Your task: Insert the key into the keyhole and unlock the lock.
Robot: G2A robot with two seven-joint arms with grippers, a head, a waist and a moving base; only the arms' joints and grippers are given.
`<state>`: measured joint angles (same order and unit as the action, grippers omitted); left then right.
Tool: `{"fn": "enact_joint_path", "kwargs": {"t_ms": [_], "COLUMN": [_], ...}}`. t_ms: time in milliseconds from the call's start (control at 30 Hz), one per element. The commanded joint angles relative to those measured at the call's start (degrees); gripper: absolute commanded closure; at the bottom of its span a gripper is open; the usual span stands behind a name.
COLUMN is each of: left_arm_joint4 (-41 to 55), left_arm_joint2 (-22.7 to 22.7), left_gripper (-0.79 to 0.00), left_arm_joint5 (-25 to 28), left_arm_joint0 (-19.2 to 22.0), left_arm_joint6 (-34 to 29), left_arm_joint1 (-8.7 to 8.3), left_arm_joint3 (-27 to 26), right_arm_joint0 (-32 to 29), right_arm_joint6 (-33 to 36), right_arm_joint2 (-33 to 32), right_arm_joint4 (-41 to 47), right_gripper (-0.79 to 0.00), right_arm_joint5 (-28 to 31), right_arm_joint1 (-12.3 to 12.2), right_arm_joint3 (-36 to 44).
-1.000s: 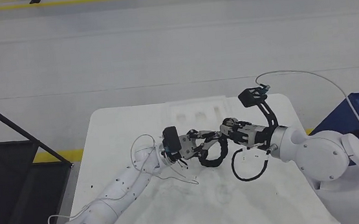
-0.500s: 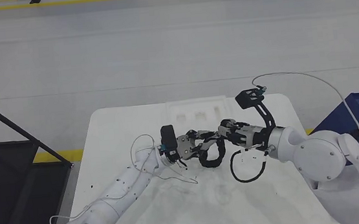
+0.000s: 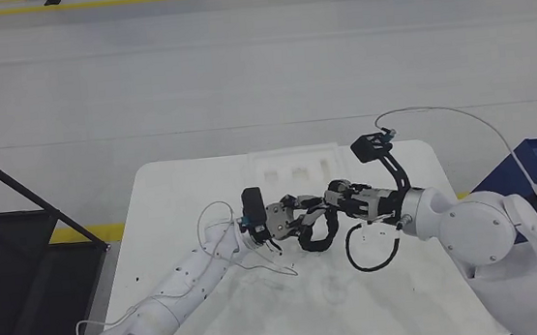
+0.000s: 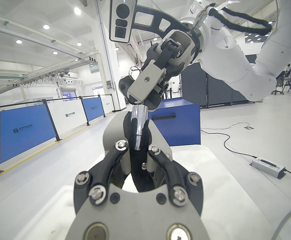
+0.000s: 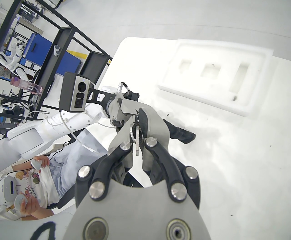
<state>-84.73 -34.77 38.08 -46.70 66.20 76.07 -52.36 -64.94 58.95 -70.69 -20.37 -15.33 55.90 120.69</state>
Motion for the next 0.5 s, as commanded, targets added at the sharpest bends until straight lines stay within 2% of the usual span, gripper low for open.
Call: {"fn": "enact_joint_path", "kwargs": {"t_ms": [0, 67, 100, 167, 200, 267, 300, 467], "left_arm_joint4": [0.34, 0.68, 0.87, 1.23, 1.38, 1.95, 2.20, 3.62], "left_arm_joint2": [0.35, 0.65, 0.80, 1.08, 1.22, 1.48, 1.62, 2.30], "left_gripper": [0.000, 0.000, 0.000, 0.000, 0.000, 0.000, 0.000, 0.000], "left_arm_joint5": [-0.07, -0.11, -0.15, -0.16, -0.17, -0.14, -0.13, 0.12], "left_arm_joint0": [0.08, 0.17, 0.20, 0.32, 0.38, 0.45, 0.49, 0.71], "left_arm_joint6": [0.07, 0.12, 0.15, 0.16, 0.17, 0.14, 0.14, -0.11], "left_arm_joint1": [-0.03, -0.06, -0.08, -0.10, -0.11, -0.12, -0.12, -0.11], "left_arm_joint3": [-0.07, 0.09, 0.18, 0.39, 0.48, 0.52, 0.57, 0.83], "right_arm_joint0": [0.22, 0.39, 0.46, 0.55, 0.60, 0.68, 0.74, 1.00], "right_arm_joint6": [0.17, 0.20, 0.18, 0.11, 0.10, 0.17, 0.19, -0.01], "right_arm_joint2": [0.16, 0.25, 0.26, 0.24, 0.24, 0.26, 0.28, 0.33], "right_arm_joint4": [0.04, 0.27, 0.32, 0.47, 0.50, 0.55, 0.56, 0.58], "right_gripper": [0.000, -0.003, -0.105, -0.135, -0.120, -0.025, -0.009, -0.043], "right_arm_joint5": [-0.02, -0.01, 0.05, 0.07, 0.12, 0.15, 0.14, 0.05], "right_arm_joint1": [0.02, 0.04, 0.05, 0.06, 0.06, 0.06, 0.06, 0.08], "right_arm_joint3": [-0.21, -0.40, -0.54, -0.81, -0.92, -1.14, -1.18, -1.44]}}
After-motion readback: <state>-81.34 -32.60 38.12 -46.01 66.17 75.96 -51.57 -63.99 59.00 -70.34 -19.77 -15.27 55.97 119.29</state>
